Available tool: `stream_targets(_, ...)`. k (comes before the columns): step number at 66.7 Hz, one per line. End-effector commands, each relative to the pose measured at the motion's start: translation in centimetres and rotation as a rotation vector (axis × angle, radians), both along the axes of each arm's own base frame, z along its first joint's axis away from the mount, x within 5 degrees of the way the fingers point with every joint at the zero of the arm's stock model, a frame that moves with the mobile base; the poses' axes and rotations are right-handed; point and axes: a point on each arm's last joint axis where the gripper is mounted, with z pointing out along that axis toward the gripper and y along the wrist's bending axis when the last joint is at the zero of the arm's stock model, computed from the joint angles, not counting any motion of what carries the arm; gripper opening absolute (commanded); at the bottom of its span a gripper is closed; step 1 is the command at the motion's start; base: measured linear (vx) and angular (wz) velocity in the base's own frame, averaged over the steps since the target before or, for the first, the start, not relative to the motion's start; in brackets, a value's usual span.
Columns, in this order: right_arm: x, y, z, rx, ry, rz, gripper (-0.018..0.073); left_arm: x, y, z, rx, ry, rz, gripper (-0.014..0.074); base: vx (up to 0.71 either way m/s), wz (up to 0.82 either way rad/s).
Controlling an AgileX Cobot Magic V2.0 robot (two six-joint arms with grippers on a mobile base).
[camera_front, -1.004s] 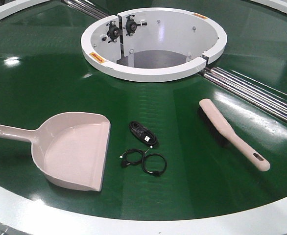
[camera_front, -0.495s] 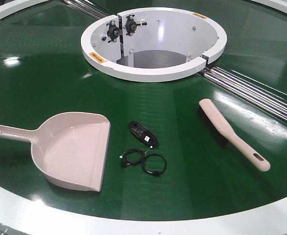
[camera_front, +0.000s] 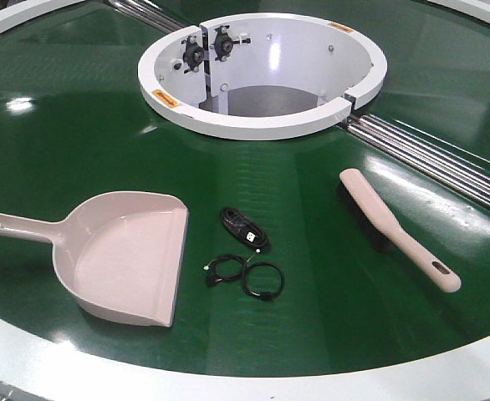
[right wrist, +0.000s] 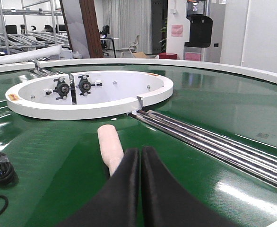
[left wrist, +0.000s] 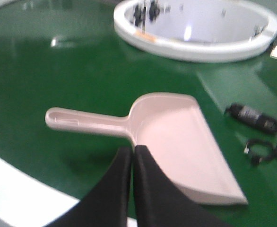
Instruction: Clean and inspect green conveyor with broom and dustpan
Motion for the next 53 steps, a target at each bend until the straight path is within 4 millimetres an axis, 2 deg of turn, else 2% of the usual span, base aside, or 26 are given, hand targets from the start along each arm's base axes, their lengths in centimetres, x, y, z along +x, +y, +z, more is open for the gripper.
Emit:
stream_targets(1, -0.11, -0.07, 0.67, -0.003, -0.086, -0.01, -0.0008, 0.91, -0.05, 1.1, 0.006, -0.031, 0.001, -0.0006, 0.0, 0.0)
stream_targets(15, -0.11, -0.07, 0.67, -0.003, -0.086, -0.01, -0.0008, 1.36, -0.02, 0.9, 0.021, -0.013, 0.005, 0.0, 0.0, 0.0)
stream_targets(23, -0.11, -0.07, 0.67, -0.003, -0.086, -0.01, -0.0008, 1.47, 0.02, 0.84, 0.039, -0.009, 0.004, 0.0059, 0.0, 0.0)
stream_targets(30, -0.11, -0.07, 0.67, -0.003, -0.086, -0.01, -0.0008, 1.52, 0.05, 0.84, 0.046, -0.007, 0.004, 0.0172, 0.0, 0.0)
stream_targets(44, -0.11, -0.07, 0.66, -0.003, -0.085, -0.01, -0.0008, 1.53, 0.12, 0.84, 0.064, -0.009, 0.006, 0.0493, 0.0, 0.0)
stream_targets(53, -0.11, -0.07, 0.66, -0.003, -0.085, -0.01, -0.0008, 1.5, 0.07, 0.79, 0.046, -0.001, 0.007, 0.0565, 0.0, 0.0)
